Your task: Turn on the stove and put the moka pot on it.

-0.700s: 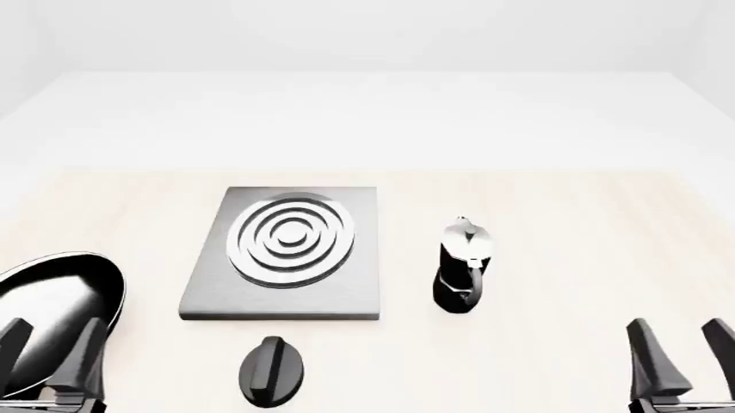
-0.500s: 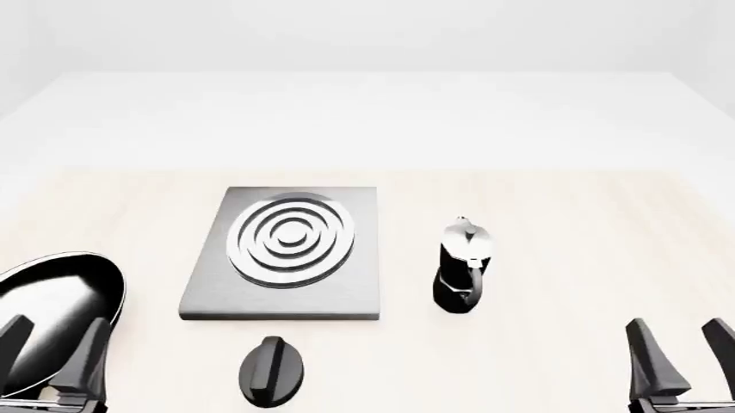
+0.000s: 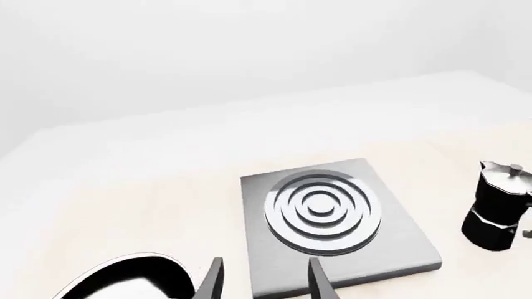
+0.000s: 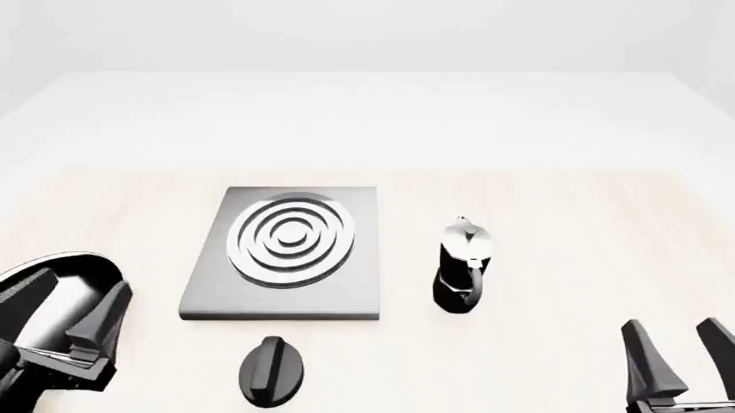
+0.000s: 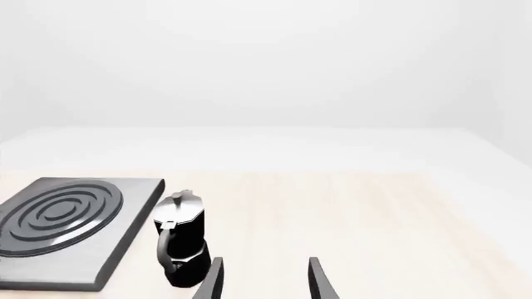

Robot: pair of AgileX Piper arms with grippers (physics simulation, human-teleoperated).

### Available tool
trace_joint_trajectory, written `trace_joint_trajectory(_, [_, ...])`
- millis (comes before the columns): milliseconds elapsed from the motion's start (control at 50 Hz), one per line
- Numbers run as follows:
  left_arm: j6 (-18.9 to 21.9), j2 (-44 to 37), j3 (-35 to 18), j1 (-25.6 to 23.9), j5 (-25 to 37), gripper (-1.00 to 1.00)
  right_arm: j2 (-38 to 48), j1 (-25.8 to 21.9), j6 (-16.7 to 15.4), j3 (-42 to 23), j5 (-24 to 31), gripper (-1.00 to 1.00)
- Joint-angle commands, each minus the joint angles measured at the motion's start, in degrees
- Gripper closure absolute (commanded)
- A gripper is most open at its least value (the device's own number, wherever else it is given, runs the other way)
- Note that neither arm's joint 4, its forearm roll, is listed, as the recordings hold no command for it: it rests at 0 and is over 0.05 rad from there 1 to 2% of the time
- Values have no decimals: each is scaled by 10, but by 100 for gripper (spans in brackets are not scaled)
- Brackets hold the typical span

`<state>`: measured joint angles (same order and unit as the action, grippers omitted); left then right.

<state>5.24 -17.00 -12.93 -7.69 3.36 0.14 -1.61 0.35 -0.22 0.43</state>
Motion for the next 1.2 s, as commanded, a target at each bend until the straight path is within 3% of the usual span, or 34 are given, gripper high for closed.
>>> trace_joint_trajectory(20, [-22, -103, -81, -34, 26, -100, 0, -8, 1, 0, 3, -100])
trace_joint_trajectory(200, [-47, -170, -122, -79, 44, -100, 0, -8, 4, 1, 4, -100])
trace_joint_trajectory(540, [-101, -310, -161, -111, 38, -100, 0, -17, 6, 2, 3, -100])
trace_joint_trajectory(720, [-91, -363, -158, -126, 23, -100, 0, -18, 10, 2, 5, -100])
trace_joint_trajectory(1200, [-115, -462, -177, -186, 26, -100, 0, -15, 19, 2, 8, -100])
